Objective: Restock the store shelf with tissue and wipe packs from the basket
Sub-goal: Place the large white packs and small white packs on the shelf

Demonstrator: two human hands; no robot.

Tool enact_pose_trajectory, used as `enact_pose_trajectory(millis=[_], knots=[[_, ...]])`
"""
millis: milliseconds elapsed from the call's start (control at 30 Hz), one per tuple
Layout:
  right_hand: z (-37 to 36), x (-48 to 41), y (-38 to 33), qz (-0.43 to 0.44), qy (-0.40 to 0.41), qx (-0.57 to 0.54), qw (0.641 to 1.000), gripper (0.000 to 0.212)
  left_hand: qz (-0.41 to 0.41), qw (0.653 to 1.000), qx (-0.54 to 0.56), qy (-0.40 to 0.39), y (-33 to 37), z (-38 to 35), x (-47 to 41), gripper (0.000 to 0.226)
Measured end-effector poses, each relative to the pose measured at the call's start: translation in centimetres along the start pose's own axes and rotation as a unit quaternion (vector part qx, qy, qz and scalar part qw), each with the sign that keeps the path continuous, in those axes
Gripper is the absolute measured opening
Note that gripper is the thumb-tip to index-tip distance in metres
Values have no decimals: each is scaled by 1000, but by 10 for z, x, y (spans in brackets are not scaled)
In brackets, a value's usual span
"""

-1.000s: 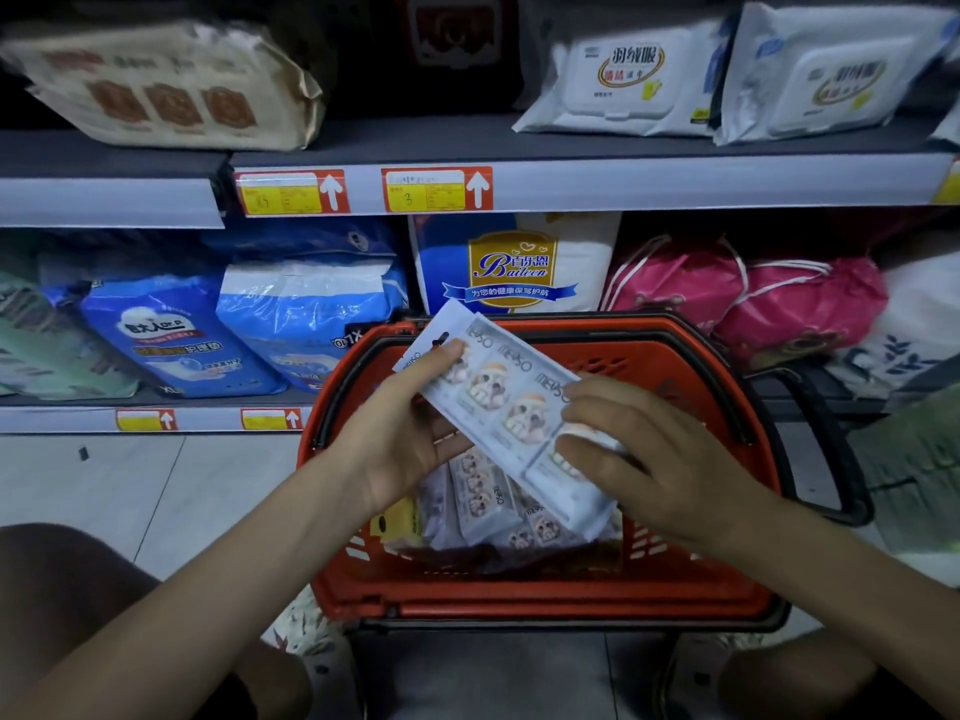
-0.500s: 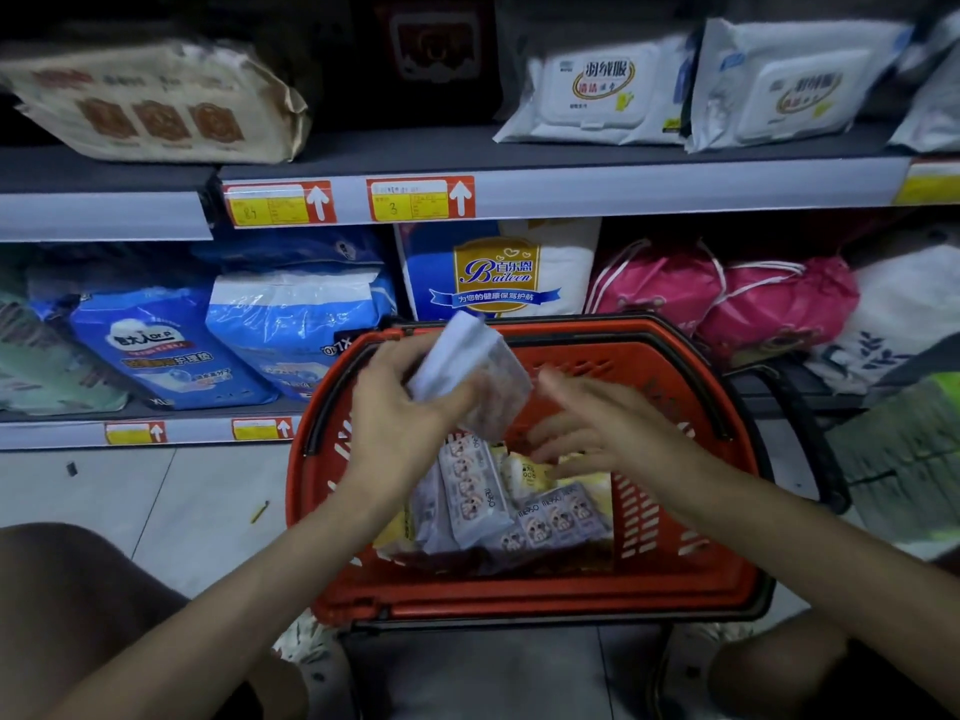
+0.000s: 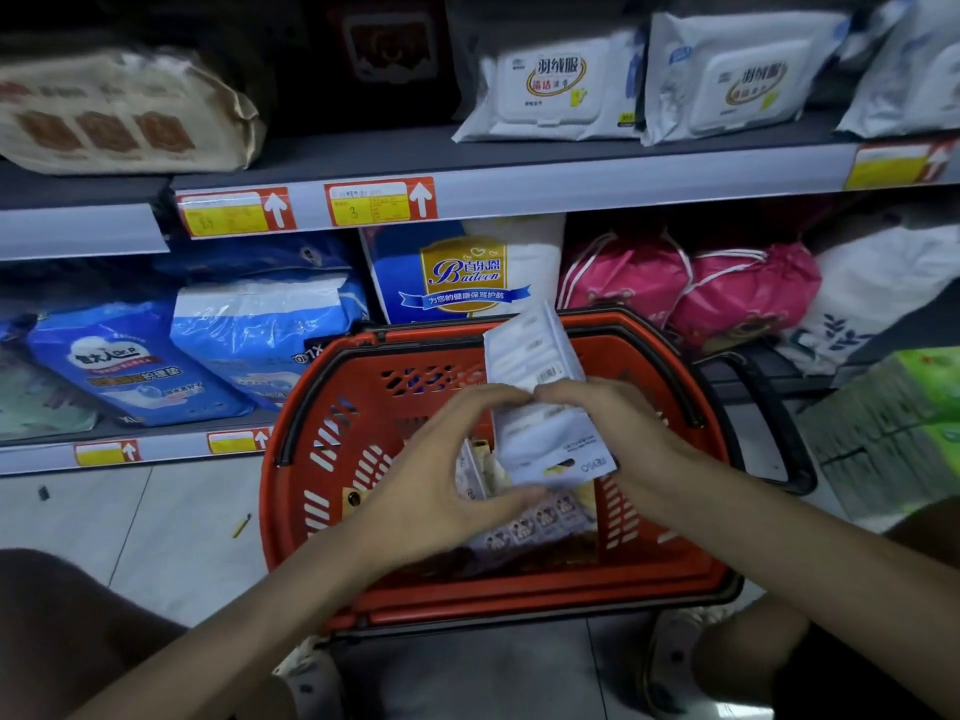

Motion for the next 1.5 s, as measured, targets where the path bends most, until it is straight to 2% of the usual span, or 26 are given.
enact_pose_trajectory(millis=[100, 167, 200, 300, 367, 433, 533, 667, 800, 900, 1033, 1200, 1267, 1367, 1500], knots=[[-1, 5, -7, 133, 8, 90, 987, 21, 125, 984, 116, 43, -8, 0, 0, 53], [-1, 7, -7, 244, 21, 222, 944, 26, 217, 948, 225, 56, -14, -2, -4, 53], [-3, 10, -7, 295, 23, 307, 905, 31, 247, 928, 275, 54, -15, -4, -6, 55], [-11, 17, -4, 424, 21, 524, 738, 55, 272, 884, 377, 56, -12, -2, -12, 55], [-17, 20, -4, 488, 0, 584, 648, 68, 271, 860, 430, 55, -13, -1, -14, 55], [-20, 20, -3, 524, -17, 620, 584, 69, 286, 819, 494, 62, -16, 1, -17, 60], [-22, 20, -3, 544, -45, 636, 546, 68, 325, 772, 538, 91, -22, 4, -18, 57], [-22, 21, -6, 545, -66, 662, 511, 70, 320, 747, 571, 114, -24, 16, -20, 59], [-21, 24, -15, 590, -73, 650, 472, 55, 318, 724, 598, 130, -23, 27, -19, 54], [-21, 28, -24, 619, -69, 623, 473, 41, 314, 722, 603, 132, -20, 31, -18, 51], [-23, 32, -37, 627, -61, 597, 497, 55, 297, 735, 596, 128, -16, 35, -19, 59], [-25, 35, -49, 637, -72, 553, 532, 51, 241, 763, 586, 127, -10, 48, -21, 65], [-25, 39, -56, 638, -70, 519, 565, 59, 216, 773, 580, 138, -5, 56, -21, 82], [-28, 48, -66, 634, -65, 437, 635, 57, 192, 777, 582, 142, 4, 68, -21, 109], [-34, 62, -79, 571, -89, 298, 760, 54, 176, 809, 543, 142, 15, 86, -19, 100]])
Point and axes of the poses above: each hand's wrist, its own x-axis away from the middle knuckle, its own z-axis out of the back of the hand, y = z × x, the point moved 4 cm from there along -x, towards the middle knuckle, and after that the axes turned 15 degrees about -x, right-handed, at the moved point
